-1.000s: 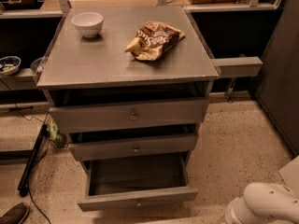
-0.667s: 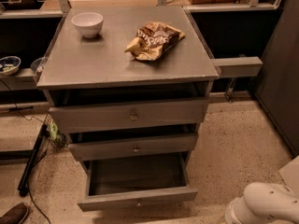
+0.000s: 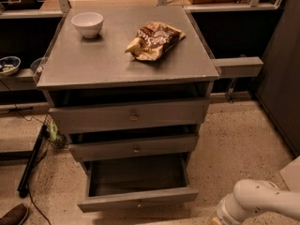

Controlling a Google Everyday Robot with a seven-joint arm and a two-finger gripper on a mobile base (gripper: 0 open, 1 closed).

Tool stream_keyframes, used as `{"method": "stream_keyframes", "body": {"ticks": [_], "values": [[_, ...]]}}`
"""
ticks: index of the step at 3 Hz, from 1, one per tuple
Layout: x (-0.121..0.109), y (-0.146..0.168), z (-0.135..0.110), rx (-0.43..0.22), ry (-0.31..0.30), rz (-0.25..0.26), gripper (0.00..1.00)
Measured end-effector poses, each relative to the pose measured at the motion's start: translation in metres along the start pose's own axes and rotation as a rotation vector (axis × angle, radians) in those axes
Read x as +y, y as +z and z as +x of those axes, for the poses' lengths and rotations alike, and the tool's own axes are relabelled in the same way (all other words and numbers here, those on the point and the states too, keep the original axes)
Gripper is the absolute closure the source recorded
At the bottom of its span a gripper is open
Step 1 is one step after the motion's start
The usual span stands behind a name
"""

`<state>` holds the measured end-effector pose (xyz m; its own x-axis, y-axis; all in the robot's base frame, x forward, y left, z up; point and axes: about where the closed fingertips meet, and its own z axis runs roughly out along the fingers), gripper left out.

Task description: Close bottom drawer

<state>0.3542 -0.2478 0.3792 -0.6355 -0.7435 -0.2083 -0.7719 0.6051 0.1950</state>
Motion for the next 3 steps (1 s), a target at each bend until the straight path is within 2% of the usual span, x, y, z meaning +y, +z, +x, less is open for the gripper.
{"method": "stream_keyframes", "body": {"ticks": [1, 2, 3], "values": [[-0.029, 0.016, -0.046, -0.057, -0.005, -0.008, 1.0], [-0.029, 0.016, -0.046, -0.056, -0.005, -0.008, 1.0], [-0.025, 0.041, -0.035, -0.027, 0.012, -0.041, 1.0]]}}
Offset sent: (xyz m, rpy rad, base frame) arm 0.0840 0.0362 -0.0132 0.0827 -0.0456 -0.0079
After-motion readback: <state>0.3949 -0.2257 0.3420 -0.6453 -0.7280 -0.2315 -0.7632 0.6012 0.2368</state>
